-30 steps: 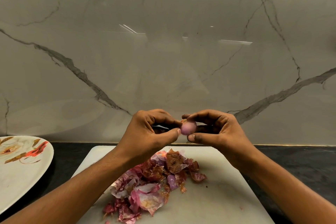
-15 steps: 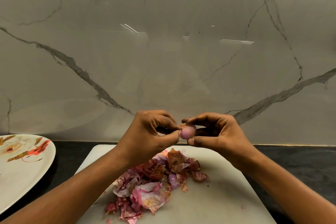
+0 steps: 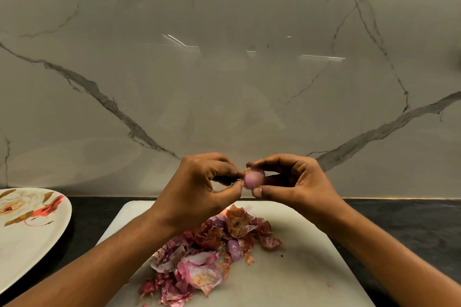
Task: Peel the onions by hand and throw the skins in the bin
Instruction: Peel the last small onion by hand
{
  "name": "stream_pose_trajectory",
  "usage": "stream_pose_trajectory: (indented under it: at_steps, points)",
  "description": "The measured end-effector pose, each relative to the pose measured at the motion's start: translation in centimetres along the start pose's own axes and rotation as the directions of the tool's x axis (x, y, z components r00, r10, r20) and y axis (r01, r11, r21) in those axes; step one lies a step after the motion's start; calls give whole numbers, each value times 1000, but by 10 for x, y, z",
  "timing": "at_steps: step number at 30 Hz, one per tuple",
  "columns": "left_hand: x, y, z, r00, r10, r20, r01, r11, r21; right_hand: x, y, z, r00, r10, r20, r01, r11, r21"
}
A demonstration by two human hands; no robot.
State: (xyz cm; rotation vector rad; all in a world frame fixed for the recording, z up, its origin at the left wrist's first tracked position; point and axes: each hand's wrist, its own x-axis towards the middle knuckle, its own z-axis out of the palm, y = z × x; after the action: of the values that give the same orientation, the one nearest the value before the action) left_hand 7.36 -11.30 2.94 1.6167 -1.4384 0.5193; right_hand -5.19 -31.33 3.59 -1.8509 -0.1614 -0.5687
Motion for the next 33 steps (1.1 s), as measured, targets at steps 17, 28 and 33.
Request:
stream_pose_trajectory:
  at_steps: [17,28,33]
  points:
    - [0,-3,0,1000,-13,15,11,996,89,-1,-1,1,999,-14,38,16,998,-67]
    - [0,0,4,993,-97,-72,96,995,-24,0,-3,-1,999,-25,25,26,999,-33]
    - [1,-1,1,993,-77,-90,70,994,-80,0,-5,-1,1000,-20,10,20,1000,-9]
